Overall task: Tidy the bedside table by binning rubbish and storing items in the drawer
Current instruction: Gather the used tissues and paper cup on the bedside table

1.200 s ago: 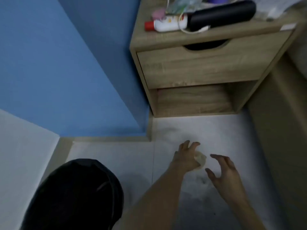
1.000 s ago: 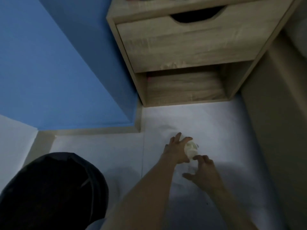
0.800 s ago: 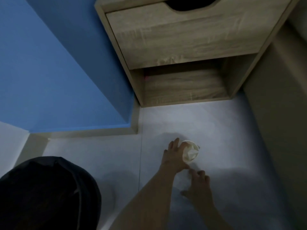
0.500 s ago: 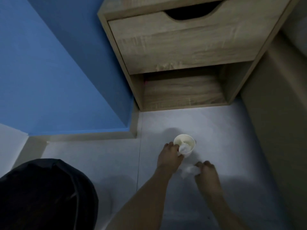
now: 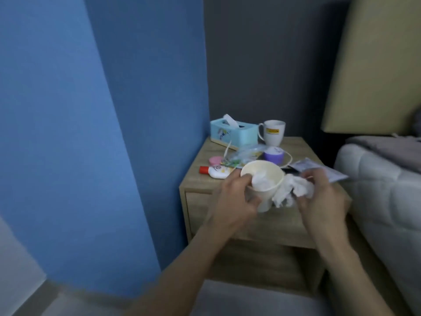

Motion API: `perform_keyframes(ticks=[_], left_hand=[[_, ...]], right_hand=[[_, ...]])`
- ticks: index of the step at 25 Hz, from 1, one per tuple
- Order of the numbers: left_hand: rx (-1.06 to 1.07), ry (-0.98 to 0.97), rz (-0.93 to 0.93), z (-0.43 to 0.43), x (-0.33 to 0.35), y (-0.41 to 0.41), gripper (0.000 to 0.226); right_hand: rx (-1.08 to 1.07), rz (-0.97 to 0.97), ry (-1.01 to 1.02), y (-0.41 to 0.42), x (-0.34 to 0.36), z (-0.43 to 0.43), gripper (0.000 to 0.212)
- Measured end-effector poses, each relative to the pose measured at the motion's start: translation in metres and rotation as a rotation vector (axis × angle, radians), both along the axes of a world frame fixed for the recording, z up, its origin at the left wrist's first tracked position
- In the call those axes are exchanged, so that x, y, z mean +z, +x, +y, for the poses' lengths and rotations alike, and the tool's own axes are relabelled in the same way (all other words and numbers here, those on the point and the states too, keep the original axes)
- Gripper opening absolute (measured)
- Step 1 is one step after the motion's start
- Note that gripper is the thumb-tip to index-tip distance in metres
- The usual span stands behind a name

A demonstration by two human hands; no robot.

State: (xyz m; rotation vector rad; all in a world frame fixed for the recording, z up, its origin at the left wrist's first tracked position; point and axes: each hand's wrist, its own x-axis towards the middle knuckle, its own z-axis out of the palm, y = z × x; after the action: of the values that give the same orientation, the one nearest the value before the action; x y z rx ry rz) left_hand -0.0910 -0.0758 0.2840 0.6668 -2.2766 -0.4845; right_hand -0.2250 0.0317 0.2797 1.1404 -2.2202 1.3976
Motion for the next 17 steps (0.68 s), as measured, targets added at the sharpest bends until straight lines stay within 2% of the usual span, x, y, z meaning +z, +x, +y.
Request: perform_keyframes(ticks=[3,7,12,17], left_hand=[[0.090,0.012,-0.041,-0.034,0.040,-0.027,0.022],[0.138,0.138,-0.081,-0.085,0.057,-0.052,0.034],[0.239,0.140,-0.186,-0.143,0.055,-0.083,0.036],[0.346,0.174,-0.203,-0.184,0.043,-0.090,0.036]], right_hand=[[0.004,0.079,0.013,-0.033,0.035,-0.038,0.010],[-0.052,0.177,0.106,-0.074,0.054,-0.085,0.011],[-0.107,0.220,0.174,-0.113,0.061,-0.138,0.023],[0.013,0.216,0.205,-0.114,0.053,-0.194,0.021]])
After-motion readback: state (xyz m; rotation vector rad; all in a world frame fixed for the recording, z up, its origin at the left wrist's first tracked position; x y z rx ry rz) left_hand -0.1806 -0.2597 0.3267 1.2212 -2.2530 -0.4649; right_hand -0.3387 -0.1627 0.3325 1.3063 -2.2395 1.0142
